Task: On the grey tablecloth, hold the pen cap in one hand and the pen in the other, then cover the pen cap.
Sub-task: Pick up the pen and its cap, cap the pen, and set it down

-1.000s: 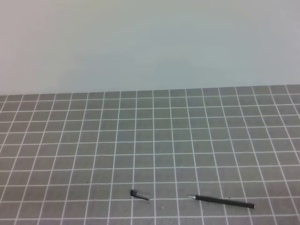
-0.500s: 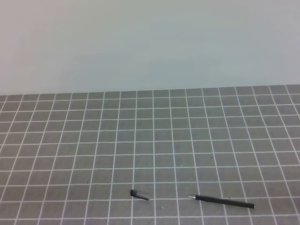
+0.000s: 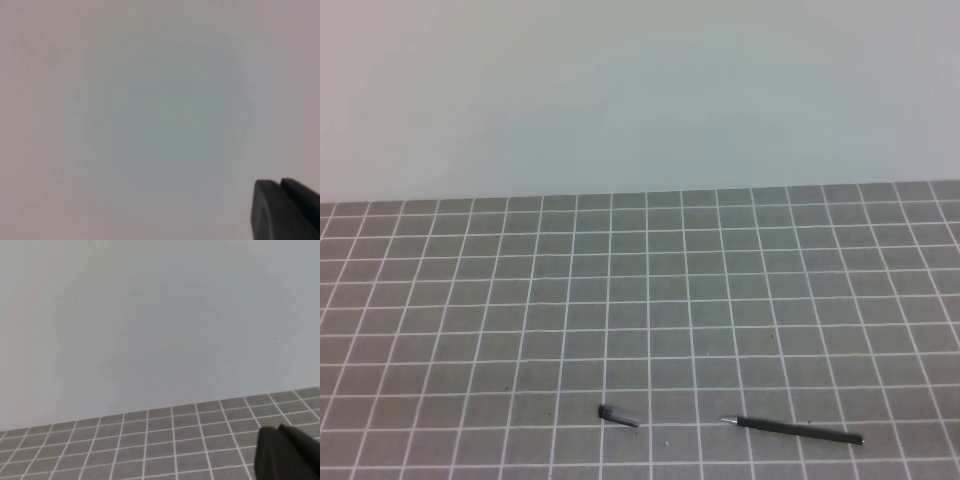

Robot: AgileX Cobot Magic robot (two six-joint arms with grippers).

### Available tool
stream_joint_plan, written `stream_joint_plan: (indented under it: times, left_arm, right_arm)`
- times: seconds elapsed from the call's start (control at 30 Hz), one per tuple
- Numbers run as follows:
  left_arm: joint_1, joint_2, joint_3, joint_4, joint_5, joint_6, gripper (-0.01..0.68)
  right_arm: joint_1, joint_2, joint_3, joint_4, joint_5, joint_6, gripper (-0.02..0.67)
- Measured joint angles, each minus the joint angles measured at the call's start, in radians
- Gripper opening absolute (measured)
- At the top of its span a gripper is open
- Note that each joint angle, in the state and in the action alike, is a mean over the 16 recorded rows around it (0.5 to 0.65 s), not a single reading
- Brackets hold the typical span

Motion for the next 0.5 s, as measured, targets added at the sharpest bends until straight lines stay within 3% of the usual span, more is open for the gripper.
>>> stream_joint_plan:
  times: [0.27,0.5]
  left_arm:
    - [0.000,0.002,-0.177,0.141,0.220,-0.078,-0.003]
    - [0.000,0.002,-0.263,0.154,0.390,-0.036,-0.003]
  right_arm:
    - [0.000,0.000,-0.050,-0.021,0.066,-0.003,-0.002]
    - [0.000,0.024,-0.179,-0.036,0.279,-0.022,-0.002]
